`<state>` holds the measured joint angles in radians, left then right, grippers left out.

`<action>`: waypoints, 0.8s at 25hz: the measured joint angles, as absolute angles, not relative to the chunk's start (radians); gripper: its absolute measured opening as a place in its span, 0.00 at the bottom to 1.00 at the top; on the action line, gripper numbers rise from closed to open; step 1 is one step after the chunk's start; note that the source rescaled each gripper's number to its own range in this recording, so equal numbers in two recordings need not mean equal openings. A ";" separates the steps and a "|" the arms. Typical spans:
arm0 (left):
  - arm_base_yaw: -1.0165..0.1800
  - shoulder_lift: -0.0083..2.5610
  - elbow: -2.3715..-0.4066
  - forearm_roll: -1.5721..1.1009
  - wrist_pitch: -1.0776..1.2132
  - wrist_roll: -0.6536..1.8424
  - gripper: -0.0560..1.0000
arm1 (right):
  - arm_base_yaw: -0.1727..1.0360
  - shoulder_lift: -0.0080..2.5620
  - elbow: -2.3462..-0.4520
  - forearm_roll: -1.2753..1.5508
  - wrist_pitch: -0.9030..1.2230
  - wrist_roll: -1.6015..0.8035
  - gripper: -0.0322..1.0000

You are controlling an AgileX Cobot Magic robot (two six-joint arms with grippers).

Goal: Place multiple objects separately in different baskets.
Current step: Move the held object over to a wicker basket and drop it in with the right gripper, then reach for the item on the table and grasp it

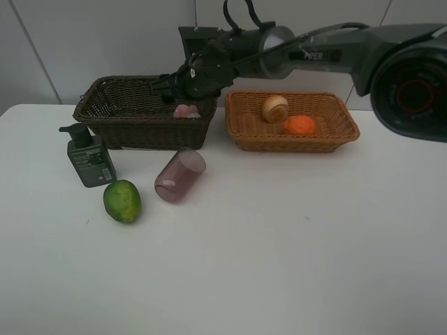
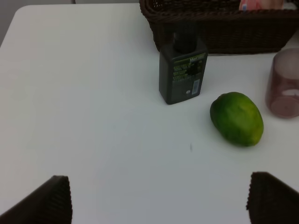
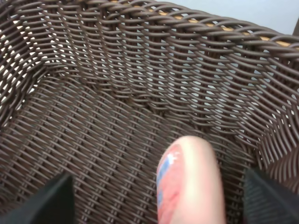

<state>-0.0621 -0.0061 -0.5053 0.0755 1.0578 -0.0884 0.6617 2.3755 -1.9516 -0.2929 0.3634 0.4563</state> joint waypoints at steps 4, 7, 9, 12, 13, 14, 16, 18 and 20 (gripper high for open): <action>-0.062 -0.006 -0.505 0.076 1.058 -0.088 0.95 | 0.662 2.356 -1.952 -0.293 0.414 0.456 0.76; -0.062 -0.006 -0.505 0.076 1.058 -0.088 0.95 | 0.662 2.314 -1.952 -0.292 0.510 0.456 0.77; -0.062 -0.006 -0.505 0.076 1.058 -0.088 0.95 | 0.662 2.284 -1.952 -0.292 0.600 0.450 0.81; -0.062 -0.006 -0.505 0.076 1.058 -0.088 0.95 | 0.659 2.246 -1.952 -0.261 0.758 0.408 0.86; -0.062 -0.006 -0.505 0.076 1.058 -0.088 0.95 | 0.653 2.233 -1.952 -0.245 0.816 0.395 0.86; -0.062 -0.006 -0.505 0.076 1.058 -0.088 0.95 | 0.646 2.220 -1.952 -0.228 0.864 0.382 0.87; -0.062 -0.006 -0.505 0.076 1.058 -0.088 0.95 | 0.628 2.199 -1.949 -0.204 0.964 0.346 0.88; -0.062 -0.006 -0.505 0.076 1.058 -0.088 0.95 | 0.599 2.158 -1.916 -0.167 1.033 0.304 0.88; -0.062 -0.006 -0.505 0.076 1.058 -0.088 0.95 | 0.568 2.107 -1.837 -0.128 1.052 0.278 0.88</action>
